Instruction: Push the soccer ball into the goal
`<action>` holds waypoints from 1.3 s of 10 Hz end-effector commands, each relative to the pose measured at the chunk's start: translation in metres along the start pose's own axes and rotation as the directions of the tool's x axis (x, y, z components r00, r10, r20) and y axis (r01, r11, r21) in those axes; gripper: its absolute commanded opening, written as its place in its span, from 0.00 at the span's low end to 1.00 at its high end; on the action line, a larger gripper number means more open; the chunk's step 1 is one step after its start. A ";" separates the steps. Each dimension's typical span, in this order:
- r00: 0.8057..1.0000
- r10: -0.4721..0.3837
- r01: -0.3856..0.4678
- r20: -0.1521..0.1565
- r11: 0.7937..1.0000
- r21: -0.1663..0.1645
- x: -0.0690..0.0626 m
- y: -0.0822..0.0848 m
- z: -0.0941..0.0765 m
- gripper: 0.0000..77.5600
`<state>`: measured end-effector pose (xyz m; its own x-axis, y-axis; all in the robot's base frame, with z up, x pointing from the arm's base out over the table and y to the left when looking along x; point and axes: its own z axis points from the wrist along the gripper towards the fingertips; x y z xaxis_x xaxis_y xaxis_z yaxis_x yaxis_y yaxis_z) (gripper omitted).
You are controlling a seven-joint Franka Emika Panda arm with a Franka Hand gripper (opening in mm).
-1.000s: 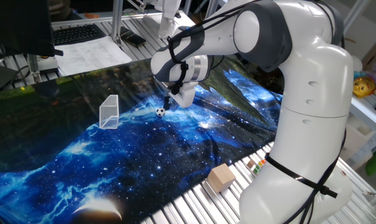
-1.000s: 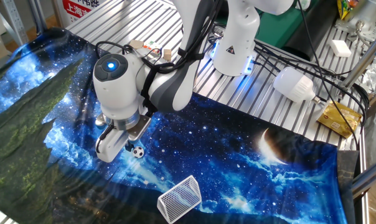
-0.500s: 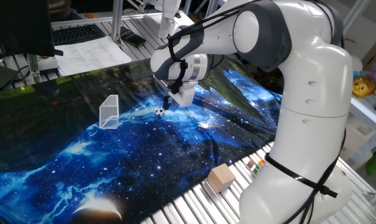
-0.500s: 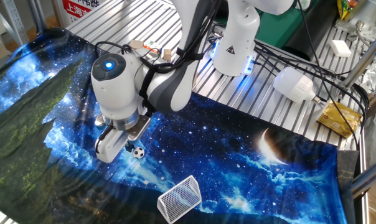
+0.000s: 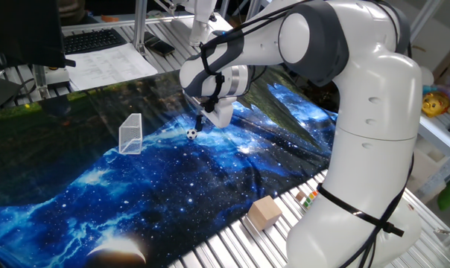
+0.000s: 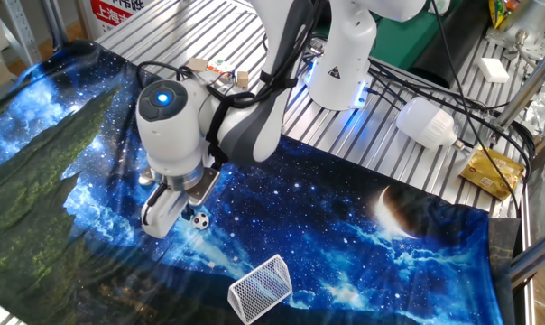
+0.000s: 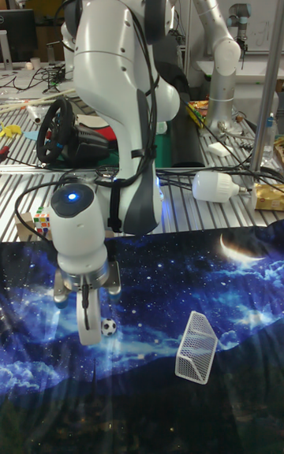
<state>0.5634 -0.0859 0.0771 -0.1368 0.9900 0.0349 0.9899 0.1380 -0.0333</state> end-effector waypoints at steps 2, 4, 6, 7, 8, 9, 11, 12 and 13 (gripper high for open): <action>0.998 -0.020 0.021 0.054 1.000 -0.013 0.000 0.001 -0.001 0.00; 0.998 -0.031 0.031 0.063 0.999 -0.011 0.000 0.001 -0.001 0.00; 0.999 -0.022 0.023 0.047 1.000 -0.013 0.000 0.001 -0.001 0.00; 0.999 -0.013 0.014 0.046 1.000 -0.007 0.000 0.001 -0.001 0.00; 0.999 -0.005 0.005 0.042 1.000 -0.004 0.001 0.000 -0.001 0.00; 0.999 0.030 -0.030 0.038 1.000 -0.003 0.005 0.000 -0.003 0.00; 0.997 0.073 -0.073 0.032 0.997 -0.002 0.013 -0.001 -0.005 0.00; 0.995 0.098 -0.098 0.026 0.995 -0.003 0.018 -0.002 -0.004 0.00; 0.994 0.102 -0.102 0.026 0.995 -0.003 0.019 -0.002 -0.004 0.00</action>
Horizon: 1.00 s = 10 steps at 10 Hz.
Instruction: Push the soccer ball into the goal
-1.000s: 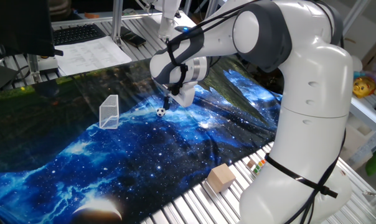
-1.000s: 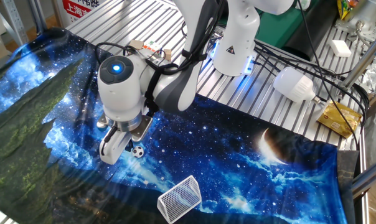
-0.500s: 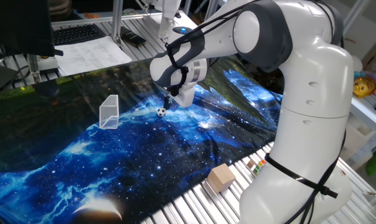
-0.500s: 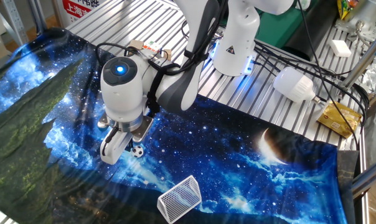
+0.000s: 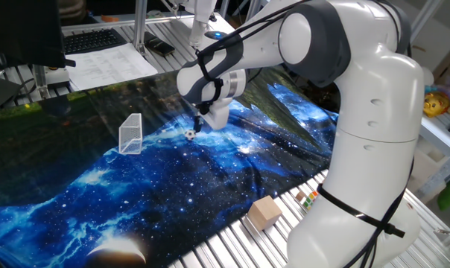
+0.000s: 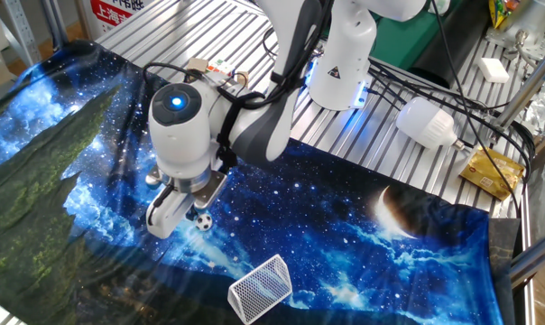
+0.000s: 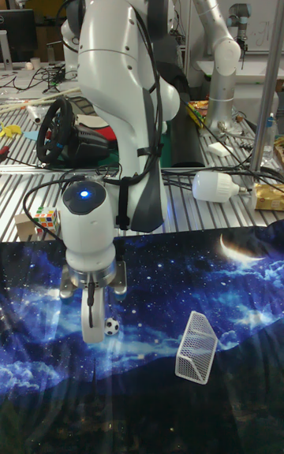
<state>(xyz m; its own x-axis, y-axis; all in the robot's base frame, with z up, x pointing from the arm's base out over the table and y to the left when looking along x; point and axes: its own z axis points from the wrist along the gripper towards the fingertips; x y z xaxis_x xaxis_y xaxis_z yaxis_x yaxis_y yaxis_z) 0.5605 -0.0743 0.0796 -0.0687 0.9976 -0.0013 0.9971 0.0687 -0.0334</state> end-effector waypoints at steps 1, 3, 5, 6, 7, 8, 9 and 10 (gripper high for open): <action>0.998 0.055 -0.055 -0.010 0.998 -0.005 0.015 -0.001 0.001 0.00; 0.999 0.054 -0.054 0.001 0.999 -0.005 0.022 -0.002 0.005 0.00; 0.999 0.054 -0.054 -0.008 0.998 -0.013 0.033 -0.004 0.002 0.00; 0.998 0.055 -0.055 -0.012 0.998 -0.013 0.036 -0.005 0.002 0.00; 0.998 0.067 -0.067 -0.014 0.998 -0.013 0.044 -0.007 0.002 0.00; 0.997 0.076 -0.076 -0.012 0.997 -0.013 0.051 -0.009 0.004 0.00; 0.996 0.087 -0.087 -0.012 0.996 -0.013 0.057 -0.010 0.005 0.00; 0.995 0.097 -0.097 -0.016 0.995 -0.013 0.061 -0.012 0.004 0.00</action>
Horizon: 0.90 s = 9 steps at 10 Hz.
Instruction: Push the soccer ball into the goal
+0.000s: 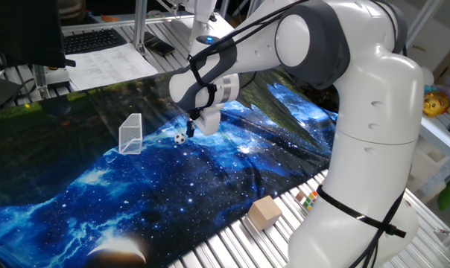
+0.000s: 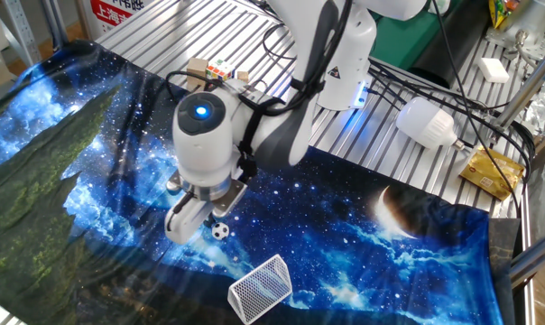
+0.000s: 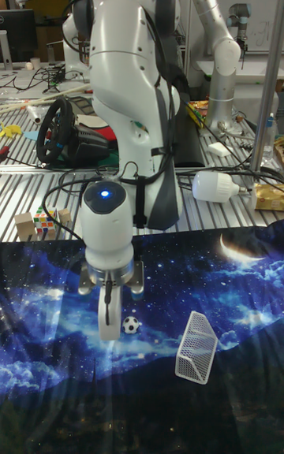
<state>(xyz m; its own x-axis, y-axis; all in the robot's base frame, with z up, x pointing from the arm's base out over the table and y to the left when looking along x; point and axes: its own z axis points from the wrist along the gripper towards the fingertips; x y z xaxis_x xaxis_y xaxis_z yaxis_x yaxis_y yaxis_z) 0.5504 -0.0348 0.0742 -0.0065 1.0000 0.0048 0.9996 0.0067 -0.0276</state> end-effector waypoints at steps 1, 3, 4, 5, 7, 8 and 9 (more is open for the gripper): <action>0.999 0.037 -0.037 -0.009 0.999 -0.007 0.023 -0.007 -0.002 0.00; 0.997 0.075 -0.075 -0.020 0.997 -0.006 0.033 -0.007 -0.002 0.00; 0.996 0.084 -0.084 -0.021 0.996 -0.008 0.036 -0.008 0.000 0.00; 0.995 0.093 -0.093 -0.023 0.996 -0.011 0.038 -0.009 0.001 0.00; 0.995 0.096 -0.097 -0.026 0.995 -0.011 0.041 -0.009 0.002 0.00; 0.995 0.097 -0.097 -0.027 0.995 -0.010 0.041 -0.009 0.002 0.00; 0.995 0.095 -0.095 -0.023 0.995 -0.006 0.041 -0.010 0.002 0.00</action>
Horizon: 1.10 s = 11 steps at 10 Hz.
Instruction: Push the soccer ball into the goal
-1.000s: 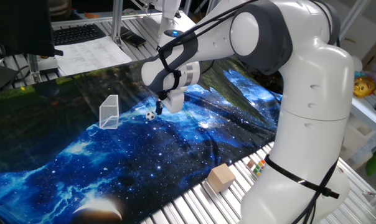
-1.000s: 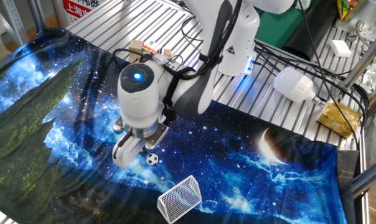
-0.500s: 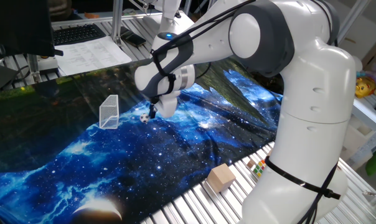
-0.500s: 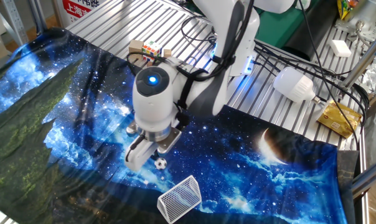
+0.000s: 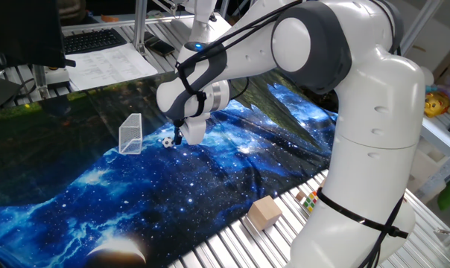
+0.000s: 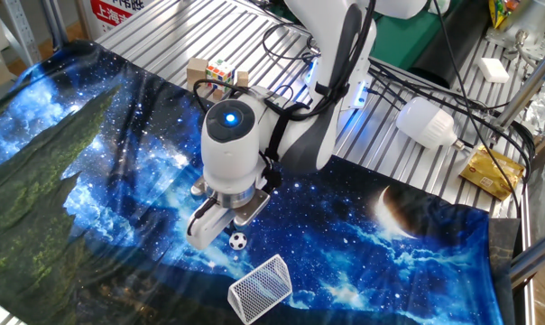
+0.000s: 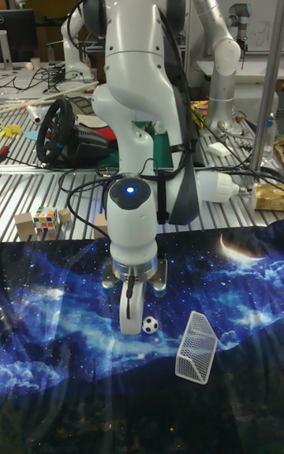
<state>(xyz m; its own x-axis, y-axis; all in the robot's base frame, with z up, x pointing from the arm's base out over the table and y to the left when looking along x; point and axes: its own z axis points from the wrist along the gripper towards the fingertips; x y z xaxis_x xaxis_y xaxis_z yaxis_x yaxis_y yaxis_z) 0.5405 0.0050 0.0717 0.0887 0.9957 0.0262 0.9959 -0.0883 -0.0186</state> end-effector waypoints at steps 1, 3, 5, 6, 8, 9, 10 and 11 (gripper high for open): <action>1.000 -0.012 0.012 0.002 1.000 0.008 0.001 0.000 -0.001 0.00; 1.000 -0.018 0.018 0.000 1.000 0.012 0.001 0.000 -0.001 0.00; 1.000 -0.022 0.022 0.005 1.000 0.013 0.001 0.000 -0.001 0.00; 0.998 -0.049 0.049 0.030 0.999 0.013 0.001 0.000 -0.001 0.00; 0.994 -0.107 0.107 0.035 0.994 0.005 0.001 0.000 -0.001 0.00; 0.994 -0.107 0.107 0.035 0.994 0.005 0.001 0.000 -0.001 0.00; 0.981 -0.183 0.183 0.060 0.983 0.001 0.001 0.000 -0.001 0.00; 0.974 -0.217 0.218 0.069 0.976 -0.002 0.001 0.000 -0.001 0.00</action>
<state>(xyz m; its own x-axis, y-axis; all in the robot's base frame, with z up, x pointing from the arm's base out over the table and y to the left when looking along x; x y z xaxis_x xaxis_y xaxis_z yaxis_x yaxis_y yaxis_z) 0.5399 0.0060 0.0718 -0.0240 0.9997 -0.0087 0.9994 0.0238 -0.0243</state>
